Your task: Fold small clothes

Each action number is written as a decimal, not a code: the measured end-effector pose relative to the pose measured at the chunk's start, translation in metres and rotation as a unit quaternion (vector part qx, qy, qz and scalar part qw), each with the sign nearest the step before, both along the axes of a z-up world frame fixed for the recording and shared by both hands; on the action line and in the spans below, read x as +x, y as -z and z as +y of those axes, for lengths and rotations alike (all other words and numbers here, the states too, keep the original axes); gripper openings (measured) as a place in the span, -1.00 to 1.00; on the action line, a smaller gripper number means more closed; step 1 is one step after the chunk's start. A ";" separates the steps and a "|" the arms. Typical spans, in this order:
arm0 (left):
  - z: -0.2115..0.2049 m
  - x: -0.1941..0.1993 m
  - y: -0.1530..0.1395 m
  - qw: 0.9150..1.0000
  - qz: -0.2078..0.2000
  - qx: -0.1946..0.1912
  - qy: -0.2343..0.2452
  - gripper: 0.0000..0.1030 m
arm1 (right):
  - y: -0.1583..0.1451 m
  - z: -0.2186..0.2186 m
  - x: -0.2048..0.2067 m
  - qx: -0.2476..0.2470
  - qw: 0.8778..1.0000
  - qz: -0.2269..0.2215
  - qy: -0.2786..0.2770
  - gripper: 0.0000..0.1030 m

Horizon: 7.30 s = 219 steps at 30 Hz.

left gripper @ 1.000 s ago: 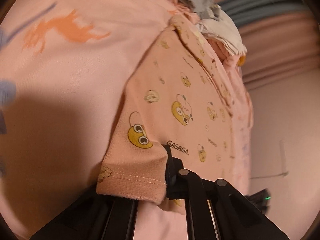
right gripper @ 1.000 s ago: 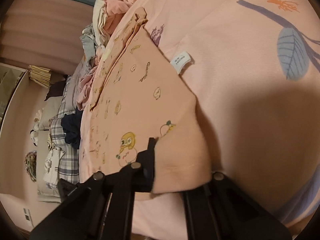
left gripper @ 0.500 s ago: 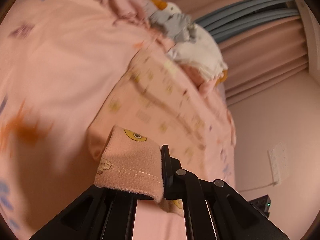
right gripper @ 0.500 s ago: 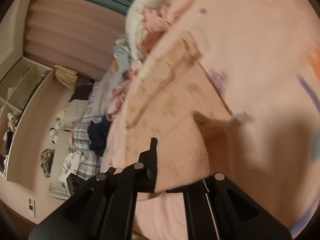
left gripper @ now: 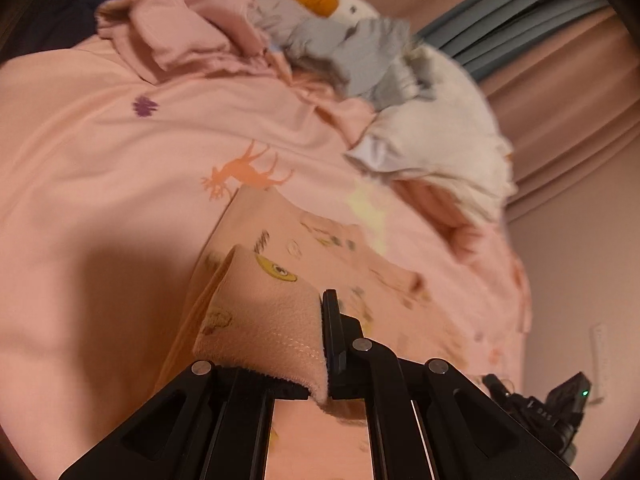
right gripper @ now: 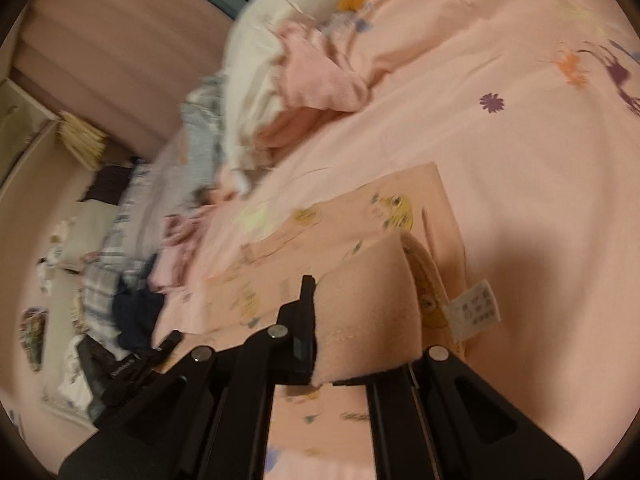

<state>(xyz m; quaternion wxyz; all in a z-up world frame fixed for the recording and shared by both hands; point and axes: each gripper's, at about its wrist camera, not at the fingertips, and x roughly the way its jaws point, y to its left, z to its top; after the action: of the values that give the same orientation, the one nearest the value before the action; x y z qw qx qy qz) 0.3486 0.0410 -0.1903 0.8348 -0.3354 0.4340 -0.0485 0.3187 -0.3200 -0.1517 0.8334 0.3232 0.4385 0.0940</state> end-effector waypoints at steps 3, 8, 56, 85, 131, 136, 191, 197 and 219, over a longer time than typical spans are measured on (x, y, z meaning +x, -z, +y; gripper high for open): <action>-0.005 0.018 0.022 1.000 0.019 0.021 0.002 -0.94 | 0.029 0.000 0.034 -0.030 0.999 0.040 -0.008 -0.91; -0.002 0.023 0.037 1.000 0.013 0.024 0.005 -0.94 | 0.056 -0.008 0.046 -0.031 0.998 0.050 -0.024 -0.96; -0.004 -0.007 -0.048 0.998 -0.022 0.043 0.048 0.47 | -0.021 -0.029 0.033 -0.063 0.998 0.009 -0.029 -0.14; -0.009 -0.077 0.048 0.982 0.032 -0.176 0.058 0.66 | 0.061 0.023 -0.084 0.118 0.990 0.067 0.033 0.77; -0.019 -0.231 0.011 0.999 0.027 -0.006 0.029 -0.81 | 0.059 -0.016 -0.228 0.033 0.997 0.076 0.011 -0.82; -0.007 -0.238 0.016 0.999 0.025 0.038 0.018 -0.81 | 0.050 -0.015 -0.241 -0.051 0.996 0.074 0.009 -0.82; -0.027 -0.311 0.013 0.989 0.035 0.068 0.128 -0.16 | 0.016 0.113 -0.254 -0.158 0.977 0.024 -0.142 -0.64; -0.020 -0.313 0.014 0.990 0.041 0.040 0.125 -0.16 | 0.035 0.146 -0.243 -0.135 0.972 0.036 -0.190 -0.64; 0.013 -0.249 0.035 0.999 0.018 -0.045 -0.023 -0.75 | 0.022 0.132 -0.216 -0.151 0.967 0.011 -0.205 -0.63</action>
<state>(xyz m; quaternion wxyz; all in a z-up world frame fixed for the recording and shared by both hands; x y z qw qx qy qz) 0.1000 0.0542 -0.2255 0.8117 -0.3836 0.4385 -0.0429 0.1023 -0.1881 -0.1739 0.8305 0.0979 0.5136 0.1920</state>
